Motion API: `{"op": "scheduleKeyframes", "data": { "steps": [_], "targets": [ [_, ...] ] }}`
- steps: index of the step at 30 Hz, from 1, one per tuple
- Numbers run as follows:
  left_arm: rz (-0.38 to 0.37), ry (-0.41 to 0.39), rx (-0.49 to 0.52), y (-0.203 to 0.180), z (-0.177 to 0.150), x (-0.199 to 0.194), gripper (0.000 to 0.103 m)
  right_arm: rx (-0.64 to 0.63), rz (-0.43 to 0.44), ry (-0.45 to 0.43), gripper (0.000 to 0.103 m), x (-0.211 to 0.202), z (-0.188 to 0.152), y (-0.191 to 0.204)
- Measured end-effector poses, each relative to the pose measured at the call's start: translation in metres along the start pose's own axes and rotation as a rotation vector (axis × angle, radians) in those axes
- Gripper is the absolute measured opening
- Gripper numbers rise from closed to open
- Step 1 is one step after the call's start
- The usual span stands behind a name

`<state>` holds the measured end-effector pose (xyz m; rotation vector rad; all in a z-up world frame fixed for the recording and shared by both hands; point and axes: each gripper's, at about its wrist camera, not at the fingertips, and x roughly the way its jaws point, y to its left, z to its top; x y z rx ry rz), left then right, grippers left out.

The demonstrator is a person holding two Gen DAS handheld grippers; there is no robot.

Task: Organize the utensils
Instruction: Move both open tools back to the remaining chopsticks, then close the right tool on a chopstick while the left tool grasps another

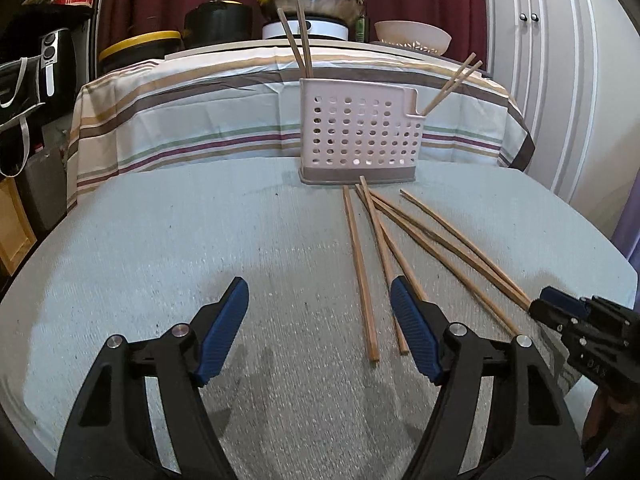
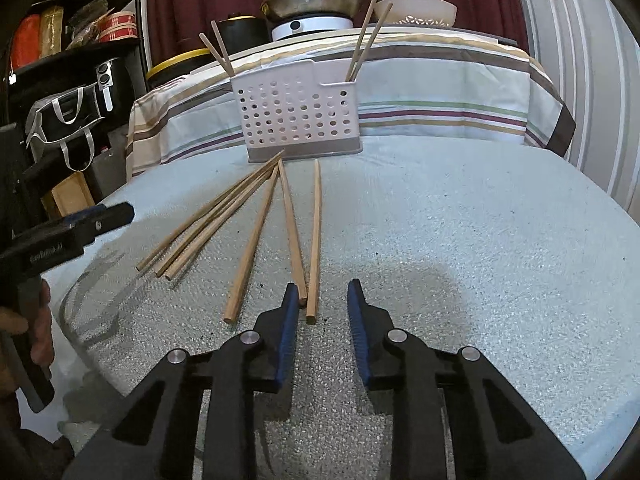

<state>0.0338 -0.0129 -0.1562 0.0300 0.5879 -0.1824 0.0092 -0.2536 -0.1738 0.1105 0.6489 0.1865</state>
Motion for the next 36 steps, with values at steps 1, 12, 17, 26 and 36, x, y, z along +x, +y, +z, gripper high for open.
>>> {"op": "scheduleKeyframes", "data": {
  "steps": [1,12,17,26,36],
  "targets": [
    [-0.003,0.002,-0.003,0.0,-0.001,-0.001,0.072,0.001,-0.003,-0.002,0.026,-0.001,0.001,-0.001],
    [-0.008,0.024,-0.015,-0.002,-0.008,0.004,0.072,0.007,-0.016,0.001,0.025,-0.003,-0.001,-0.003],
    [-0.013,0.048,-0.023,-0.002,-0.012,0.01,0.07,0.0,-0.008,0.005,0.025,0.002,-0.002,0.001],
    [-0.018,0.076,-0.011,-0.007,-0.016,0.015,0.064,0.011,-0.036,0.002,0.019,0.004,0.001,-0.007],
    [-0.025,0.089,0.021,-0.018,-0.019,0.024,0.035,0.012,-0.012,-0.01,0.019,0.006,0.002,-0.005]
  ]
}}
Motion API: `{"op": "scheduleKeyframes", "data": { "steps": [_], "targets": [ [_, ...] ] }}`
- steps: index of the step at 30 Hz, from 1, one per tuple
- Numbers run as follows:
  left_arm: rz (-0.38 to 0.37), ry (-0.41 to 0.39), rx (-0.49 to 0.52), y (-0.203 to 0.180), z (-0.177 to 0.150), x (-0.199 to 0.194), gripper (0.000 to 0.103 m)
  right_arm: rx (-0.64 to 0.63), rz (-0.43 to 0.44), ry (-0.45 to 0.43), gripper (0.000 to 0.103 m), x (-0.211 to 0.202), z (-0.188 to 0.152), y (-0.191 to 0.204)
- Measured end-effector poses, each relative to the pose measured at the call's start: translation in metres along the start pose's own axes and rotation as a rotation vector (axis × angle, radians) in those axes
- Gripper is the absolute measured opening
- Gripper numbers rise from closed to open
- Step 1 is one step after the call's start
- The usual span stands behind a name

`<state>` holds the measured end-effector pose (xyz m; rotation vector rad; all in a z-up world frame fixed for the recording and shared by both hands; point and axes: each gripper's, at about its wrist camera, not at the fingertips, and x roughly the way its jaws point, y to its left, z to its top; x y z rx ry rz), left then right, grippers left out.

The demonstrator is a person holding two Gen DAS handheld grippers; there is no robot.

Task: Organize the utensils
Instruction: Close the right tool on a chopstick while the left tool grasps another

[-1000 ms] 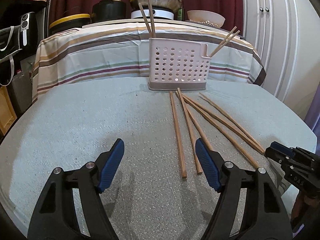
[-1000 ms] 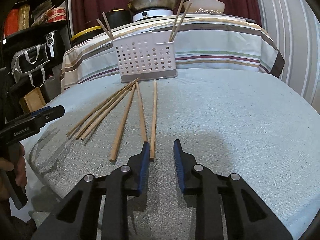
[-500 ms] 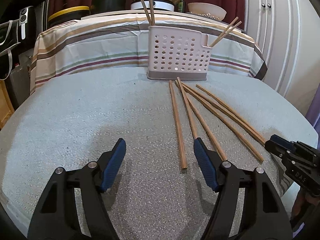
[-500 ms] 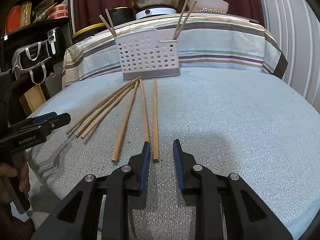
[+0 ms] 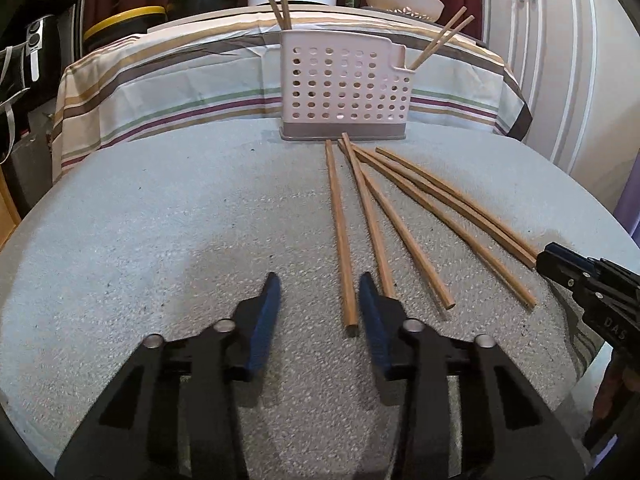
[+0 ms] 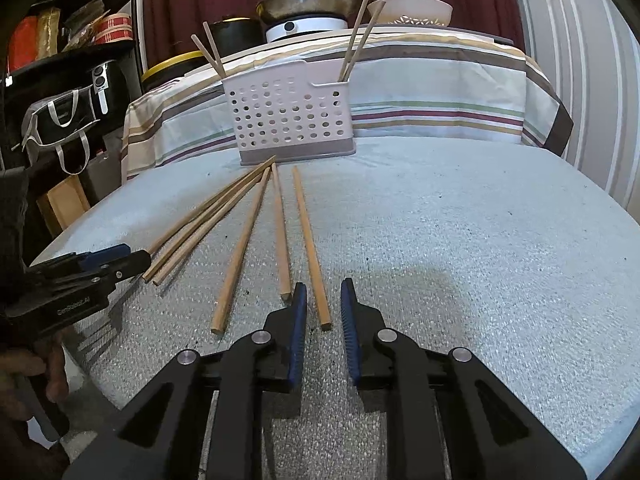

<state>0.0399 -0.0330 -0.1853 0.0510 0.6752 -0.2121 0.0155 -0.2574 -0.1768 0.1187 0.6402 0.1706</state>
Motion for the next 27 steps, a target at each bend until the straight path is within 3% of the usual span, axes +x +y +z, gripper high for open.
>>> {"op": "scheduleKeyframes", "data": {
  "steps": [2,9,17,27],
  "targets": [
    [-0.004,-0.003,0.011,-0.0025,-0.0004,0.0012,0.023,0.007,0.002,-0.003,0.019,0.0012,0.0005,-0.0008],
    [0.009,-0.028,0.018,-0.0049,-0.0042,0.0012,0.009,0.0,0.014,-0.018,0.019,0.0028,-0.0007,0.0032],
    [0.002,-0.034,0.013,-0.0037,-0.0038,0.0017,0.009,0.0,0.022,-0.039,0.018,0.0041,-0.0012,0.0032],
    [-0.013,-0.057,0.008,-0.0038,-0.0077,0.0004,0.007,-0.014,0.024,-0.055,0.008,0.0018,-0.0036,0.0021]
  ]
}}
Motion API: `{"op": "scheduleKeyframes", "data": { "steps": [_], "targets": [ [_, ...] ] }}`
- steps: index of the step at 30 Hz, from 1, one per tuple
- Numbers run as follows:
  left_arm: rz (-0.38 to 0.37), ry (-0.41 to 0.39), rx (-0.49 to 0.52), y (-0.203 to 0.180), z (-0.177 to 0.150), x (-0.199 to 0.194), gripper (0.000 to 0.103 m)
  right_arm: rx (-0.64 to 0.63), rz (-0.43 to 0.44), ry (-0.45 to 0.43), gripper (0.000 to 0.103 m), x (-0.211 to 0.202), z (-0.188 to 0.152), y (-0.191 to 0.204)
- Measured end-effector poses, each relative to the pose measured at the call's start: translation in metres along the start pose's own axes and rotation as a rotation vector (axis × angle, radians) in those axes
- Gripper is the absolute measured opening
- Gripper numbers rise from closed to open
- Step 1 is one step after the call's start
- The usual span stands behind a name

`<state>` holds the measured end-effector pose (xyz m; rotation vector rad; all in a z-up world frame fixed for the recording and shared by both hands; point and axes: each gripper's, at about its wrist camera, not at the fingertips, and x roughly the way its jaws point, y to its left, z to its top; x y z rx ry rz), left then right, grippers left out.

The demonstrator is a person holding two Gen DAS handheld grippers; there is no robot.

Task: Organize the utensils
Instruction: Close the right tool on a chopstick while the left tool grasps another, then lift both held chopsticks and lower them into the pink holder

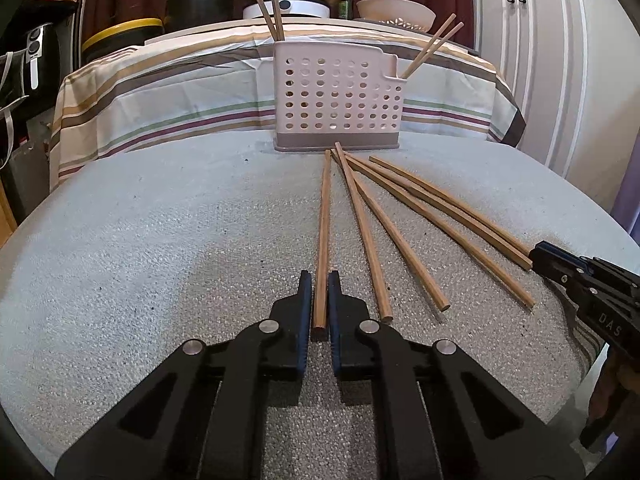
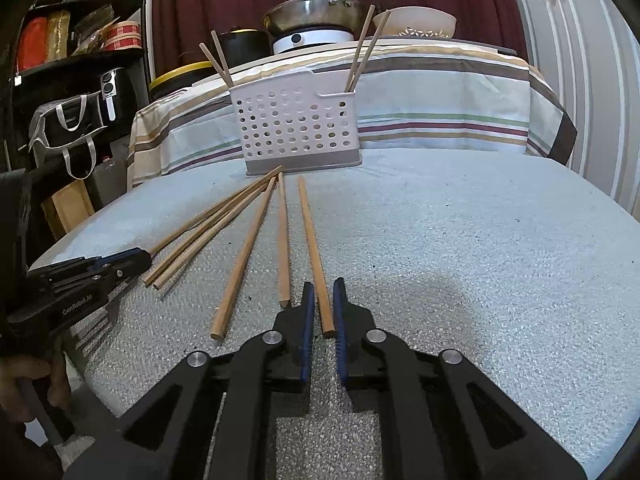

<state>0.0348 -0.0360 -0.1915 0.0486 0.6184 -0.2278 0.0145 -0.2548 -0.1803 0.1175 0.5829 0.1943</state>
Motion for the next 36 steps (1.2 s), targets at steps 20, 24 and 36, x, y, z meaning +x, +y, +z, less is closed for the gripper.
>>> {"op": "scheduleKeyframes", "data": {
  "steps": [20,24,36],
  "targets": [
    [0.028,-0.191,0.018,0.003,0.03,-0.053,0.006,-0.028,-0.034,-0.133,0.006,-0.046,0.034,0.003],
    [0.022,-0.252,0.012,0.008,0.053,-0.075,0.006,-0.028,-0.033,-0.173,0.006,-0.06,0.049,0.004],
    [-0.02,-0.273,0.005,0.023,0.12,-0.082,0.006,-0.039,0.001,-0.223,0.006,-0.067,0.105,0.008]
  ]
}}
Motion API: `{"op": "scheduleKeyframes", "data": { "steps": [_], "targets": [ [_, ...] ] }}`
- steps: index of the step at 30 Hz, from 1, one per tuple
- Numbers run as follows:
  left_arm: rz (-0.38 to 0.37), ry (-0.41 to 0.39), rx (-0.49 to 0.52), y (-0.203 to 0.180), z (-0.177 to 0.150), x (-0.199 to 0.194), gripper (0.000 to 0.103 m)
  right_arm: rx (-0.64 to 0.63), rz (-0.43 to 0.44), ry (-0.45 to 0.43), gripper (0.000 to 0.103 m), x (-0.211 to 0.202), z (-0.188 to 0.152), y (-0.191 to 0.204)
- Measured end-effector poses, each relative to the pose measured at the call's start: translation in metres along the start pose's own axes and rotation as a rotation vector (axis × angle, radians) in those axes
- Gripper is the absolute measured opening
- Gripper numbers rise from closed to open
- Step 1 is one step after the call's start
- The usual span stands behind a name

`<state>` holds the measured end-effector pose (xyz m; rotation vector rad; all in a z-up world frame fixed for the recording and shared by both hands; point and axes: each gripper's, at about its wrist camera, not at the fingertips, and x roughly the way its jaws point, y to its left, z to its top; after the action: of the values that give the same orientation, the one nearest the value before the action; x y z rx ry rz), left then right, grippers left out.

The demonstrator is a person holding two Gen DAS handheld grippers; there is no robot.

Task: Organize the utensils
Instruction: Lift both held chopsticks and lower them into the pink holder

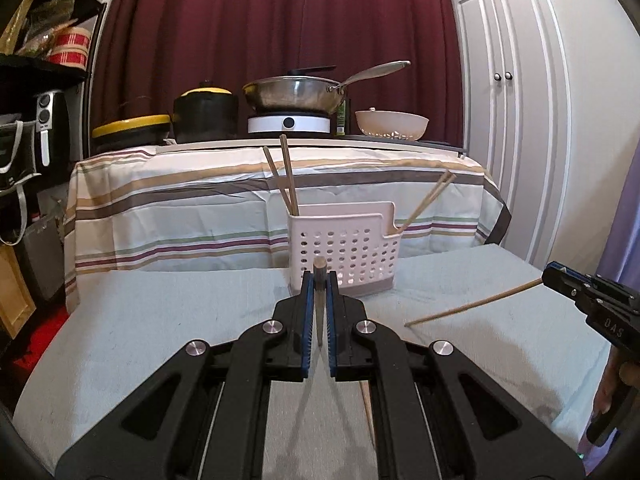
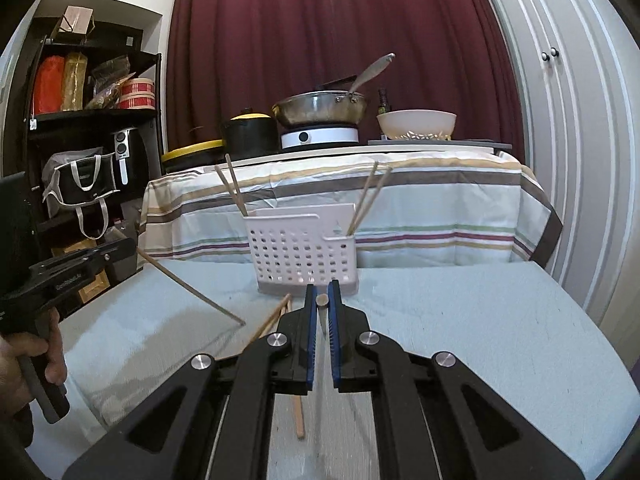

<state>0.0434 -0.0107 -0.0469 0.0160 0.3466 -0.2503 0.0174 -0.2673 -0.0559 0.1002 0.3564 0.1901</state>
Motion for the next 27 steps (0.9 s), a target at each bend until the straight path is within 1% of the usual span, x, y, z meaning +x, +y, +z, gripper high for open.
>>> {"op": "scheduleKeyframes", "data": {
  "steps": [2,8,12,17,22,27],
  "targets": [
    [-0.003,-0.001,0.002,0.002,0.007,0.006,0.006,-0.013,0.007,0.01,0.006,0.01,0.009,0.001],
    [-0.015,0.003,0.02,0.004,0.028,0.028,0.006,-0.041,0.02,-0.001,0.006,0.029,0.035,0.006],
    [-0.017,0.0,0.041,0.001,0.036,0.039,0.007,-0.06,0.023,-0.014,0.006,0.046,0.051,0.008],
    [-0.031,0.002,0.047,0.001,0.046,0.05,0.007,-0.054,0.023,-0.025,0.006,0.061,0.063,0.007],
    [-0.066,-0.017,0.043,0.001,0.066,0.051,0.006,-0.03,0.034,-0.042,0.006,0.06,0.084,0.002],
    [-0.117,-0.059,0.026,0.003,0.104,0.047,0.006,-0.021,0.061,-0.098,0.006,0.053,0.117,-0.003]
  ]
}}
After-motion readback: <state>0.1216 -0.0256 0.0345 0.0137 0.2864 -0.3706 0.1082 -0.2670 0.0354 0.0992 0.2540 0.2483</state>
